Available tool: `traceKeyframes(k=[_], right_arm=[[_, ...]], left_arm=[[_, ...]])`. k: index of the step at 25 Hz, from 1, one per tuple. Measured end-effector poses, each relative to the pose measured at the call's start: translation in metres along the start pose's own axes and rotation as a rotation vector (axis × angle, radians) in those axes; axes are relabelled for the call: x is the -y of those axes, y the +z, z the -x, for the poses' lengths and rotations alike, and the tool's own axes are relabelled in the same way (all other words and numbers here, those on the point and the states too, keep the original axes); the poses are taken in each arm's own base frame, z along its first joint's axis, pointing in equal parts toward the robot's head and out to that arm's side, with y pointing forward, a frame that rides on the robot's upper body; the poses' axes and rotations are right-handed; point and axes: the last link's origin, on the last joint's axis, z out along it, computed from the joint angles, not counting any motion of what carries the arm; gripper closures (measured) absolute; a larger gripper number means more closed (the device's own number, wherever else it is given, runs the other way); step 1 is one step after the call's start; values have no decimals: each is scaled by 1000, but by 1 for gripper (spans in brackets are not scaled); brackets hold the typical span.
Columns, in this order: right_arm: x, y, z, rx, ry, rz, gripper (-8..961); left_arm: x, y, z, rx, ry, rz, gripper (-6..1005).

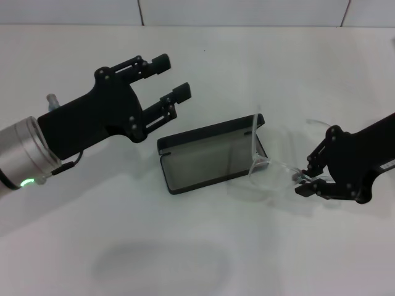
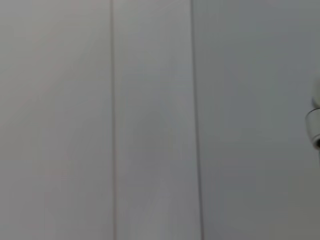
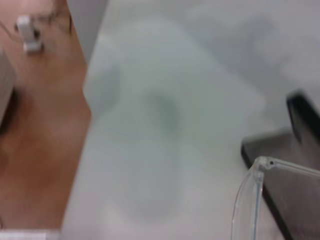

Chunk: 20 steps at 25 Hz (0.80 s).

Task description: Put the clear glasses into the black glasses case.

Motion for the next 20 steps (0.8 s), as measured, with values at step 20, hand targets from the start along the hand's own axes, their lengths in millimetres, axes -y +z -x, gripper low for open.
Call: traceKeyframes(k=[20], right_arm=[[-27, 11, -31, 521, -392, -144, 829]], left_arm=[[-15, 44, -23, -107, -144, 318, 441]])
